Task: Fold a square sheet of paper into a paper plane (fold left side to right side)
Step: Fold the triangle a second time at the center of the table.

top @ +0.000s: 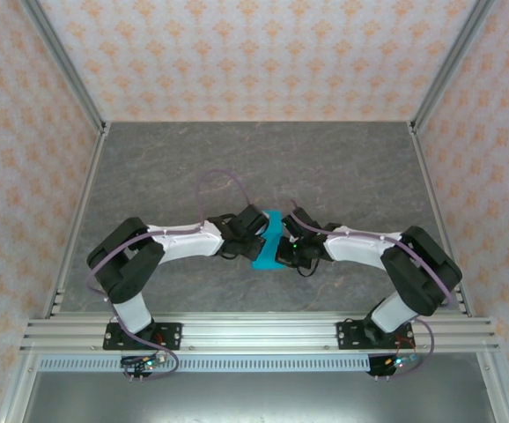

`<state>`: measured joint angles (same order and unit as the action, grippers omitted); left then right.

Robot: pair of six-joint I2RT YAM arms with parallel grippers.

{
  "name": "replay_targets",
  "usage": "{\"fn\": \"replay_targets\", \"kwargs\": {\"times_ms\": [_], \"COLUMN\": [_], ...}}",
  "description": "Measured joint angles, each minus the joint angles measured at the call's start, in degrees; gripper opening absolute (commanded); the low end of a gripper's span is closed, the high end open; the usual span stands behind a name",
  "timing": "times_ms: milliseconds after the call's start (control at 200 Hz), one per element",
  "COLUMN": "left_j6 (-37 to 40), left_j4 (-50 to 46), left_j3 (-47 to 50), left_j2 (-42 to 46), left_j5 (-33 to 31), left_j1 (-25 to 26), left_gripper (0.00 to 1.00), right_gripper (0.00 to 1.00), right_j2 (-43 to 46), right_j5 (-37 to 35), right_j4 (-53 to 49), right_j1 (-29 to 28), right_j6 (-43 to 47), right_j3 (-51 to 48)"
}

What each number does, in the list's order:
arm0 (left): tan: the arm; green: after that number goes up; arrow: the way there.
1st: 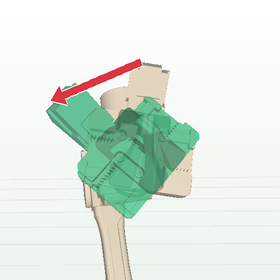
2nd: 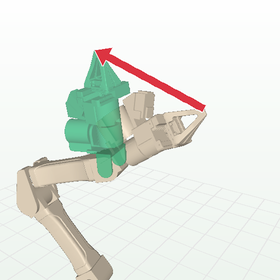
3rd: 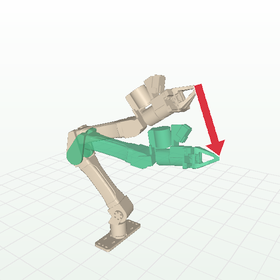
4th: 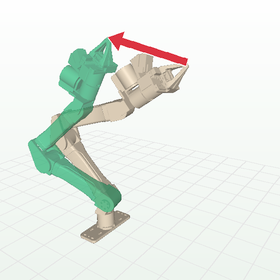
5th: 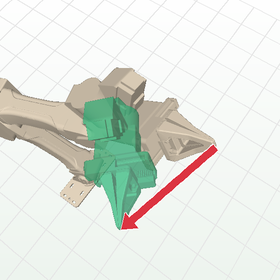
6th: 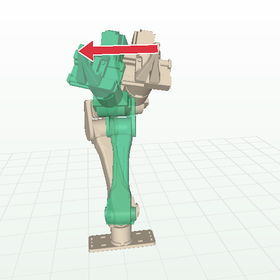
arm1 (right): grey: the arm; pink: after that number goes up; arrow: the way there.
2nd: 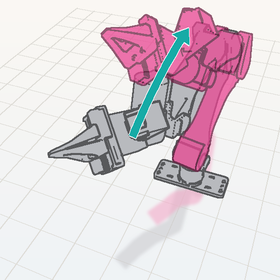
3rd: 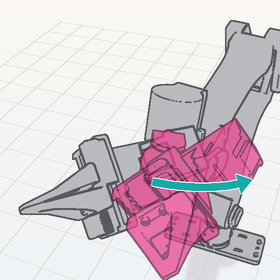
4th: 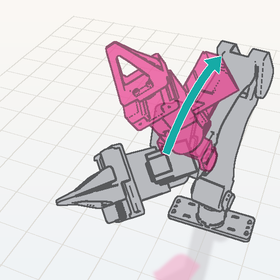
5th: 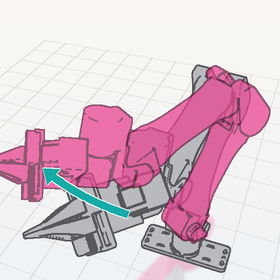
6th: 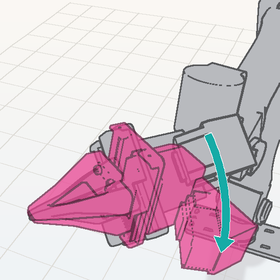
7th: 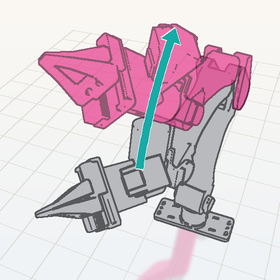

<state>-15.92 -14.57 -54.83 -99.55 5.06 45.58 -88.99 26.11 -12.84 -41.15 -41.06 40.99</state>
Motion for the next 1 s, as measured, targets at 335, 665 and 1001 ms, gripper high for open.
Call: {"fn": "replay_targets", "kwargs": {"times_ms": [335,665,1001], "left_j6": [0.0,0.0,0.6], "left_j4": [0.0,0.0,0.0], "left_j3": [0.0,0.0,0.0], "left_j2": [-0.2,-0.3,-0.2], "left_j5": [0.0,-0.1,-0.1], "left_j1": [0.0,0.0,0.0], "left_gripper": [0.00,0.00,0.00], "right_gripper": [0.00,0.00,0.00], "right_j2": [0.0,0.0,-0.1], "right_j5": [0.0,0.0,0.0], "right_j4": [0.0,0.0,0.0], "right_j1": [0.0,0.0,0.0], "right_j6": [0.0,0.0,0.0], "right_j3": [0.0,0.0,0.0]}}
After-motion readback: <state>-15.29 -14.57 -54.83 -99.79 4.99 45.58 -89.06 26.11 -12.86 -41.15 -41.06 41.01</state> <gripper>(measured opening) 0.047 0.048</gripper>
